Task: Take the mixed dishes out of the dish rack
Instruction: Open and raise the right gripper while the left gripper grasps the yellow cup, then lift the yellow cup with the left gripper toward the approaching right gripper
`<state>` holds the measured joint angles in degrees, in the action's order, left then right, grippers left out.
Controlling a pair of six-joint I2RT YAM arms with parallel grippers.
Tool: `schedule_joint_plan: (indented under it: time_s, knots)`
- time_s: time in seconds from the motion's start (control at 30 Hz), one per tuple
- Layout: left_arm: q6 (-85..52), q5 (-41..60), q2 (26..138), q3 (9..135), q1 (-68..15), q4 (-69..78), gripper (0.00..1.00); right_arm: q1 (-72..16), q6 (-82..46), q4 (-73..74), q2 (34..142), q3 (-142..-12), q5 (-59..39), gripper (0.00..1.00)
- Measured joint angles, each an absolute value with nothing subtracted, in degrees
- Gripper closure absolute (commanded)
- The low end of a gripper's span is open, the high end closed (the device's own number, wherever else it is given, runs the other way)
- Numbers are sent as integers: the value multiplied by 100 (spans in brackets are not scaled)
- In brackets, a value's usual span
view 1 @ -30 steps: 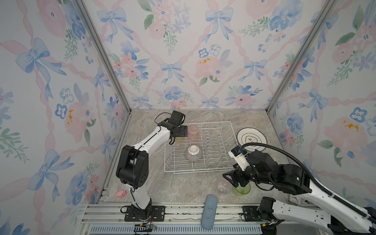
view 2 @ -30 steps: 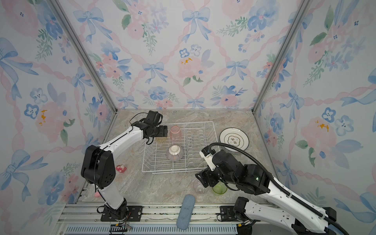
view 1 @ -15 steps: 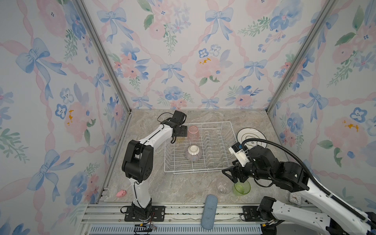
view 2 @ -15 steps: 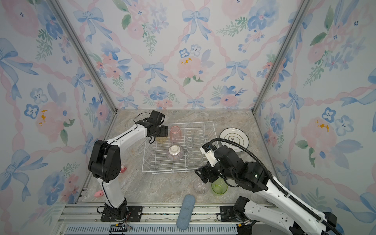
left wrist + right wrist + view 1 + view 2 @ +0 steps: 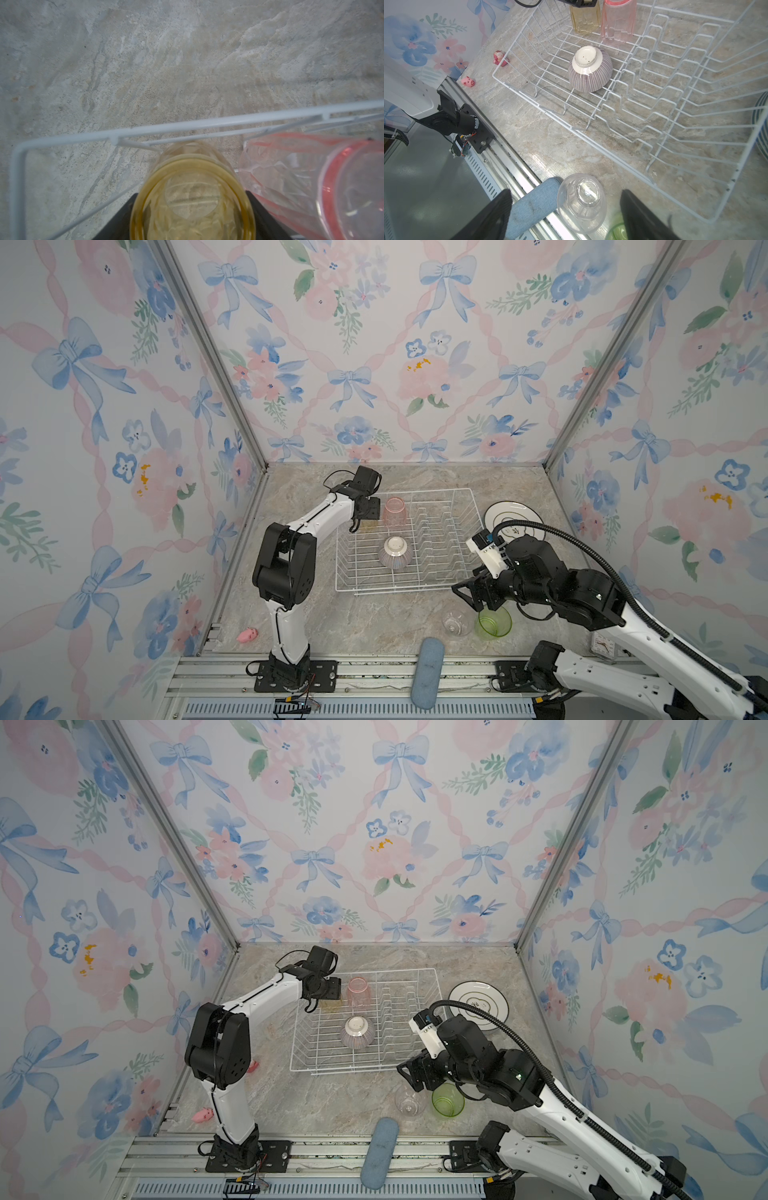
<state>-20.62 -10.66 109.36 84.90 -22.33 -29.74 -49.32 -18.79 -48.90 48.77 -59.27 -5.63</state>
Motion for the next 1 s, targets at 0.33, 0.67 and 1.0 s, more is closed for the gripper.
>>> schedule_joint_plan:
  time_s: [0.33,0.67,1.0]
  knots:
    - [-2029,-1046,10934,8497,-2220,-2971,42,-4698,-1883,-4560,4860,-5725,-652,15]
    - [-2010,-871,10547,8230,-2248,-2995,42,-4289,-1999,-3658,4875,-5345,-1251,15]
    - [-2016,-213,9487,7911,-2311,-2993,43,-3627,-2567,-2073,5155,-4619,-2582,19]
